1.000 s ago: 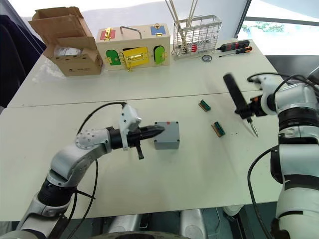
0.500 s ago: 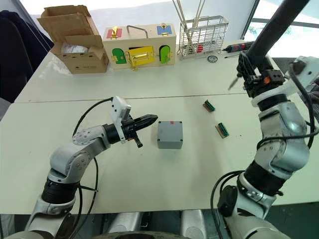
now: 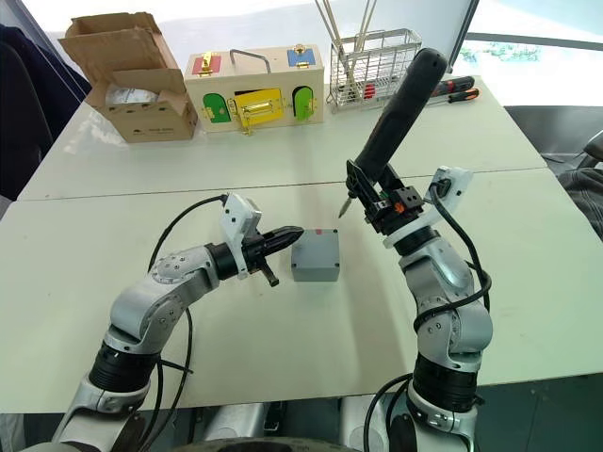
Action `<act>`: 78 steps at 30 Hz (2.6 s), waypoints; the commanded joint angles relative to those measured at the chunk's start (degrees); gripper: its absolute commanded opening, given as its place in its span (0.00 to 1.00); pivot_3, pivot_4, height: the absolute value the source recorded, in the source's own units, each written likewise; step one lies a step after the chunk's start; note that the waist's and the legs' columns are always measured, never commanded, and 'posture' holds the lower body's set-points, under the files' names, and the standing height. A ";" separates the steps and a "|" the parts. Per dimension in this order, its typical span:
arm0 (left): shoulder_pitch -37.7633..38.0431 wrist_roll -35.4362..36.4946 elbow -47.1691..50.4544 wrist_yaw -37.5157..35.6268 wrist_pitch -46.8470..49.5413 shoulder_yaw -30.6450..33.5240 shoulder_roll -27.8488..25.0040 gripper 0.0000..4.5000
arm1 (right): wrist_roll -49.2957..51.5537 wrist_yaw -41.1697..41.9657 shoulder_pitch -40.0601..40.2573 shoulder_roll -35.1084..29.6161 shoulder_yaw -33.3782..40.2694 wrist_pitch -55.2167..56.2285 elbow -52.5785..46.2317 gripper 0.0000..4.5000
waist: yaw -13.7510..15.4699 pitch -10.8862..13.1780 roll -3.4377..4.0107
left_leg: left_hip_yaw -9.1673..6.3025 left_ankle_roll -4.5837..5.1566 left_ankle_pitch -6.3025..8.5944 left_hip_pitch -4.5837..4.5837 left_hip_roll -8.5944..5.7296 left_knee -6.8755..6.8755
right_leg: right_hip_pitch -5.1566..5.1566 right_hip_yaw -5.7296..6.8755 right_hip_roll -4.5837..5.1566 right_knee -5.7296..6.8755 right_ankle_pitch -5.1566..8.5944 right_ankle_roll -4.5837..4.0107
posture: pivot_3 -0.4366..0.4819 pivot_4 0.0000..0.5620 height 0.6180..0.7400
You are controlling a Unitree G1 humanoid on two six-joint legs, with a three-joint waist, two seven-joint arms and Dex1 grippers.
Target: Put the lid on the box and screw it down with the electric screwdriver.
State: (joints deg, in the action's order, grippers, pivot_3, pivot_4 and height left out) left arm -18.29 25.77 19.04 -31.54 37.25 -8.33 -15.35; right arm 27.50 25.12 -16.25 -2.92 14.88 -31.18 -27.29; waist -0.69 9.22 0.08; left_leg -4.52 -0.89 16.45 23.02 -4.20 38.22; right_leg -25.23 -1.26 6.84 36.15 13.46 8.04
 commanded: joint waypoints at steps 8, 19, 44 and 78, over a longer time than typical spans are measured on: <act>0.59 -0.73 2.62 0.26 -1.25 -0.93 -0.32 0.00 | 3.90 -0.48 1.00 -2.24 -2.82 3.14 -2.69 0.39 | 0.00 0.00 0.00 | 0.01 0.00 0.00 0.00 -0.01 0.00 | 0.00 0.00 -0.01 -0.01 0.00 0.00 | 0.48 0.27 0.95; 0.23 -3.74 0.04 -4.11 -2.07 -5.47 -4.11 0.00 | 4.90 -1.53 3.05 -5.92 -3.53 3.45 -3.40 0.39 | -0.02 0.00 0.00 | 0.02 0.00 0.00 0.00 -0.01 -0.01 | 0.01 0.00 -0.01 -0.02 0.00 0.00 | 0.48 0.27 0.95; -0.62 -4.87 -1.43 -4.51 -1.93 -6.35 -2.63 0.00 | 2.19 0.15 2.34 -9.95 -6.58 7.65 3.18 0.39 | 0.07 0.00 0.00 | 0.02 0.01 0.00 -0.11 -0.01 -0.01 | 0.13 0.00 -0.01 -0.03 0.00 0.00 | 0.48 0.27 0.95; 0.02 -3.73 0.01 -3.32 1.47 -5.95 -1.96 0.00 | -8.89 3.72 6.76 -11.77 -19.28 13.15 12.18 0.39 | -0.04 -0.74 -0.23 | 0.02 0.39 0.24 -0.89 0.02 -0.17 | 0.84 0.03 -0.06 -0.19 0.03 0.00 | 0.48 0.27 0.95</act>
State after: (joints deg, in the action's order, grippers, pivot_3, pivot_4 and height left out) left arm -18.42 21.88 17.72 -34.86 38.39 -14.09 -17.28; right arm 19.94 28.13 -11.54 -14.62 -0.39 -15.31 -19.38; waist -0.73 8.48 -0.14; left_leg -4.50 -0.50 16.69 22.09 -4.18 38.03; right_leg -24.35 -1.23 6.77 35.96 13.49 8.04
